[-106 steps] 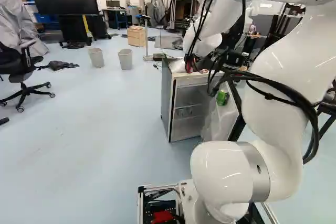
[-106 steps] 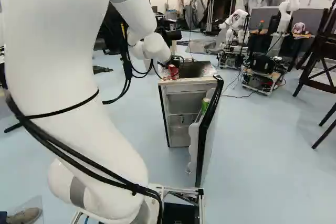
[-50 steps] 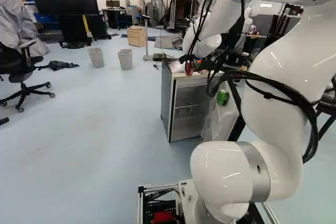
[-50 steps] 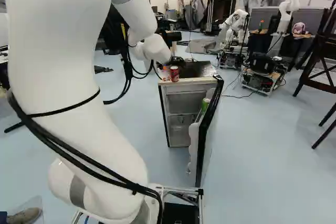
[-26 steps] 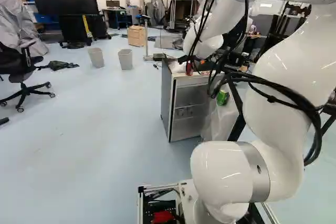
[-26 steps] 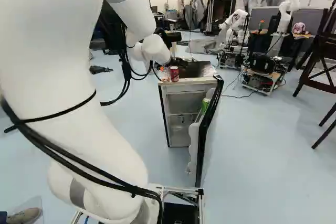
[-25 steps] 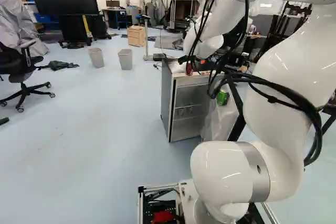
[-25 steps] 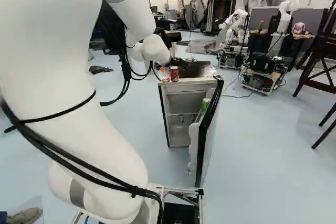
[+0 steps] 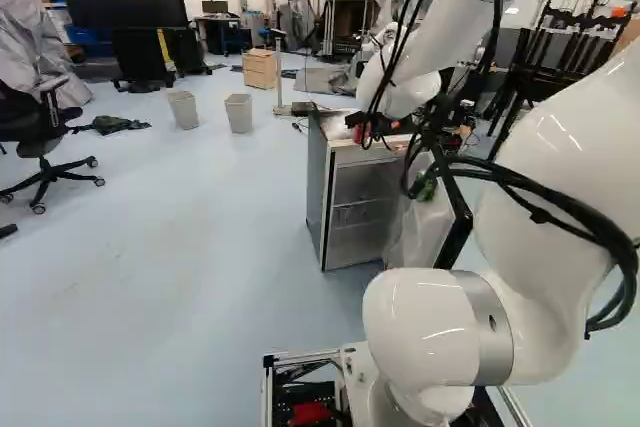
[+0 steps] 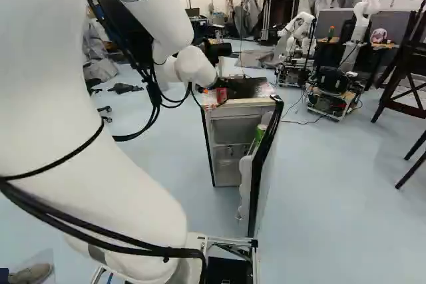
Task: Grab a drink from the fridge
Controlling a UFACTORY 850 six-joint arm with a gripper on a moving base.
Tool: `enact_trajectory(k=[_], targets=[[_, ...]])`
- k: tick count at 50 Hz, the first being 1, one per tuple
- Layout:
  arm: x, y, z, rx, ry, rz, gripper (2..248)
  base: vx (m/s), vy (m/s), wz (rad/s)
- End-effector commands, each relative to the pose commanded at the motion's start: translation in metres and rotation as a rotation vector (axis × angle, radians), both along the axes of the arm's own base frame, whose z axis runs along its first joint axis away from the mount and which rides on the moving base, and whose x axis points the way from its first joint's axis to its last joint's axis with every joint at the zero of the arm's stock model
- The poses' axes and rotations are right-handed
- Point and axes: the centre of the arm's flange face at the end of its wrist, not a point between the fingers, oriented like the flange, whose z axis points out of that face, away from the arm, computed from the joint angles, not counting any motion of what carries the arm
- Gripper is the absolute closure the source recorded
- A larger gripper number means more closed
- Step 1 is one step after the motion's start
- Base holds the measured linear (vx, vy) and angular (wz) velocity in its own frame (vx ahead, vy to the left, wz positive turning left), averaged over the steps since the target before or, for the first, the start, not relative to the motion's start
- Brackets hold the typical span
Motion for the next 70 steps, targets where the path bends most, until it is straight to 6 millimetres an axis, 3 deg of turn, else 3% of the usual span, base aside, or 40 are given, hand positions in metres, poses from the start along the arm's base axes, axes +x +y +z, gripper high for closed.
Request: enact_trajectory(k=[35,70], targets=[[-0.036,-0.051,-0.001,0.078,-0.022,-0.215,3,0.0,0.0,0.0],[-0.044,-0.108,0.0,0.203,-0.065,-0.48,3,0.0,0.0,0.0]])
